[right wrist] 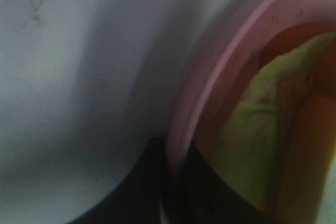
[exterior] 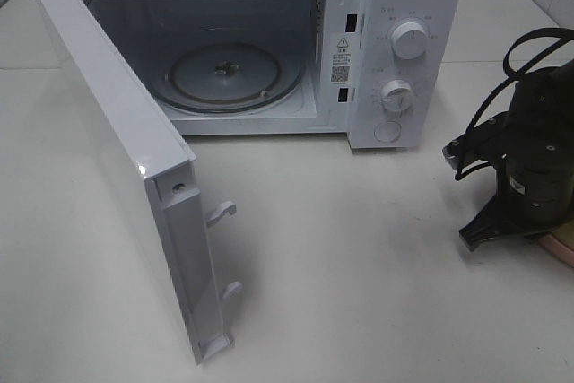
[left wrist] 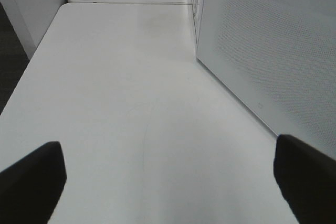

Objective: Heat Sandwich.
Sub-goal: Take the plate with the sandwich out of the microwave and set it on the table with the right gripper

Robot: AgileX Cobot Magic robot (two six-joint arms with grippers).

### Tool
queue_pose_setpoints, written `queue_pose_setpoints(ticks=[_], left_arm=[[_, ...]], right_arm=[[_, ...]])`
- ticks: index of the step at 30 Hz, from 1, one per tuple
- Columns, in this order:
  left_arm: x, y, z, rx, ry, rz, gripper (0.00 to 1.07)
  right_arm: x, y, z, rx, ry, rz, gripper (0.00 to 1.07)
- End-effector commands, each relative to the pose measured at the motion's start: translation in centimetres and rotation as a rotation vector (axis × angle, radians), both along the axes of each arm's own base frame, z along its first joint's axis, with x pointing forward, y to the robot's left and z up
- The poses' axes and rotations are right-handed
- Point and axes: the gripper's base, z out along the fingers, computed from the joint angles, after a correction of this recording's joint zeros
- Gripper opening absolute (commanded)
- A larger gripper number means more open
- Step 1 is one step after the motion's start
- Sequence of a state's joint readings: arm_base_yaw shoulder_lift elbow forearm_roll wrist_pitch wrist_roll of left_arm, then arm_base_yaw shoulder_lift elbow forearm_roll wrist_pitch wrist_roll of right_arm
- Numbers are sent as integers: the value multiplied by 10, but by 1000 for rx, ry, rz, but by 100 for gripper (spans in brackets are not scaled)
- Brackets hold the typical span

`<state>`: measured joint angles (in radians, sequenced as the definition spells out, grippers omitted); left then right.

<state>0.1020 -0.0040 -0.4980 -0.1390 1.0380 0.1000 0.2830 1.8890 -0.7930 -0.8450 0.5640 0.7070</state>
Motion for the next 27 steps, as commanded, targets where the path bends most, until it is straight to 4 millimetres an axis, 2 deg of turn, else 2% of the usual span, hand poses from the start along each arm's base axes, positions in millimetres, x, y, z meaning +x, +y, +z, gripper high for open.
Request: queue_pose_setpoints(ticks=[1,6,11,14,15,17,18,19,21,27], left_arm=[[-4,0,-1,3,-27,5,103],[-4,0,-1,3,-27,5,103],[-4,0,-1,3,-27,5,103],[-4,0,-1,3,-27,5,103],[-4,0,-1,3,-27,5,103],[-4,0,-1,3,-27,5,103],[-4,0,-1,3,-27,5,103],[-4,0,-1,3,-27,5,103],[-4,0,-1,3,-27,5,103],[-4,0,-1,3,-27,5,103]], right_arm=[[1,-2,-1,-10,-2,-1,2],[1,-2,-1,-13,1,-5,4],[0,-3,-1,-21,6,-11,11],[2,-2,3,-17,-6,-27,23],[2,-2,3,-17,-6,-27,23],[3,-2,9,-11,-21,-39,35],[2,-3,10,-12,-22,-44,39],[2,-3,10,-12,-22,-44,39],[0,-4,15,-19,-20,-65,51],[-5,-2,33,25,-15,-52,66]])
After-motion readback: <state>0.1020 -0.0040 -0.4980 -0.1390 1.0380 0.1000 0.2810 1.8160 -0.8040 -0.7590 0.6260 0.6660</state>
